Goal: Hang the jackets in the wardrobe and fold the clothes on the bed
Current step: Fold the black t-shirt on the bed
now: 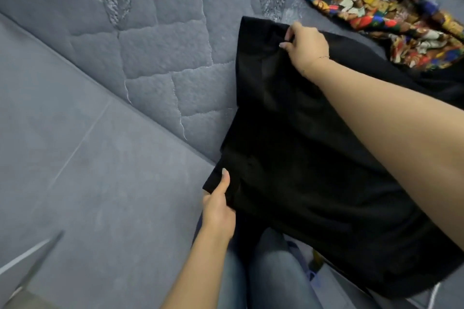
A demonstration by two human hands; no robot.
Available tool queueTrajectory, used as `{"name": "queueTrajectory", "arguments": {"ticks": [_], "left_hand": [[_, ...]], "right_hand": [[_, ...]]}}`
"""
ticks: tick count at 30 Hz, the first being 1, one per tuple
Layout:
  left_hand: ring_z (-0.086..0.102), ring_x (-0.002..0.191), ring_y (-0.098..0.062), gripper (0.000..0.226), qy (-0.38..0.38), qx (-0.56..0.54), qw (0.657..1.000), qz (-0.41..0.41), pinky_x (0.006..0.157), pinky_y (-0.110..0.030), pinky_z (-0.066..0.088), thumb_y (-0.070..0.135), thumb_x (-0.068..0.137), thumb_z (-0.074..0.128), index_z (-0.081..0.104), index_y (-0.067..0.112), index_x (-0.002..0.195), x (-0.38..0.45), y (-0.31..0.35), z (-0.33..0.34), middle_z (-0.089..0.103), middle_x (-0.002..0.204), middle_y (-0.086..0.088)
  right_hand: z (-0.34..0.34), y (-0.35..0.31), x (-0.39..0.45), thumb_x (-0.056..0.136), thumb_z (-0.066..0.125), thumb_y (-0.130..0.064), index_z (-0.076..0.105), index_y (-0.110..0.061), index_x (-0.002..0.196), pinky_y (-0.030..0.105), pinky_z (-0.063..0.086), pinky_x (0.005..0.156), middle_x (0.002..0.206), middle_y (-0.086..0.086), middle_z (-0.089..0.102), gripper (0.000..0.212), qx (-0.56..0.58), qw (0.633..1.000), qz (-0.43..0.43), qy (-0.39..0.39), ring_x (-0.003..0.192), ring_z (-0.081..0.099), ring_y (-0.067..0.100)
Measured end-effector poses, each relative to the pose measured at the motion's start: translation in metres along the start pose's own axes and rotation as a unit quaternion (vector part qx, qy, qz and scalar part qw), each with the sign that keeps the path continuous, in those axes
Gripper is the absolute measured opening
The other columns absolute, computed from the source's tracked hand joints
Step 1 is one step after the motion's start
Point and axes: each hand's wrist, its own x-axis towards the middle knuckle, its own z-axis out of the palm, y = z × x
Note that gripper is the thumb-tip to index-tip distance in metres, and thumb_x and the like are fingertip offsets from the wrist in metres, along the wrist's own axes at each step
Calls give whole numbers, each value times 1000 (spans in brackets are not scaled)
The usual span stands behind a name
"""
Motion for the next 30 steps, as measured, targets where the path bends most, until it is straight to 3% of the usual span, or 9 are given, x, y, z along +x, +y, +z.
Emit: {"name": "queueTrajectory", "arguments": {"ticks": [3, 8, 12, 14, 16, 19, 22, 26, 30], "left_hand": [[72, 98, -25, 38, -40, -1, 999, 10, 71, -35, 60, 30, 84, 72, 69, 8, 114, -8, 18, 17, 73, 111, -11], [71, 101, -24, 50, -41, -8, 996, 82, 77, -37, 60, 35, 78, 75, 65, 12, 121, 0, 95, 47, 72, 113, -7], [68, 106, -24, 45, 23, -21, 988, 154, 75, -35, 59, 28, 85, 73, 63, 9, 124, 37, 171, 53, 70, 118, -8], [68, 101, -23, 37, 42, 11, 988, 148, 69, -34, 58, 26, 86, 74, 63, 11, 118, 56, 191, 54, 69, 115, -8], [69, 97, -21, 33, 44, 44, 987, 147, 66, -33, 58, 26, 85, 75, 65, 14, 114, 70, 198, 53, 70, 112, -6], [69, 102, -20, 43, 49, 55, 981, 181, 83, -36, 58, 26, 85, 76, 63, 12, 123, 77, 192, 49, 70, 117, -5], [68, 103, -15, 34, 48, 55, 973, 217, 92, -34, 55, 25, 88, 73, 63, 15, 119, 74, 175, 43, 69, 120, -3], [64, 112, -15, 47, -6, 65, 983, 172, 103, -35, 48, 40, 83, 74, 58, 20, 123, 59, 137, 38, 66, 125, 0], [64, 111, -18, 39, -39, 121, 985, 120, 105, -36, 46, 32, 85, 74, 60, 17, 118, 46, 88, 35, 67, 124, -3]], "right_hand": [[-15, -8, 13, 97, 56, -28, 60, -8, 106, 37, 42, 80, 111, 19, 64, 23, -20, 1000, 2, 4, 106, 57, 37], [-73, -23, 65, 98, 49, -27, 55, -14, 104, 34, 40, 82, 106, 9, 68, 16, 111, 978, 82, 157, 102, 60, 29], [-104, -35, 121, 98, 46, -24, 47, -26, 90, 33, 47, 93, 105, 1, 68, 9, 210, 964, 84, 141, 99, 63, 17], [-92, -38, 131, 99, 48, -23, 54, -25, 109, 34, 41, 104, 120, 4, 60, 11, 213, 973, 61, 58, 114, 56, 17], [-69, -42, 126, 101, 47, -22, 40, -21, 142, 39, 21, 119, 153, 8, 35, 42, 180, 982, 41, -28, 143, 29, 23], [-38, -43, 98, 103, 39, -14, 25, -21, 153, 41, 0, 122, 163, 3, 7, 52, 182, 983, 24, -18, 150, -1, 25], [-17, -35, 53, 102, 44, -15, 34, -15, 150, 33, 4, 122, 162, 5, 14, 49, 222, 974, 8, -46, 150, 5, 19], [13, -22, -48, 99, 52, -14, 43, -13, 145, 27, 11, 120, 160, 4, 22, 48, 260, 960, 1, -101, 149, 14, 15], [39, -1, -172, 98, 52, -8, 57, -14, 132, 23, 32, 112, 141, 1, 52, 35, 380, 914, 96, -109, 135, 44, 15]]}}
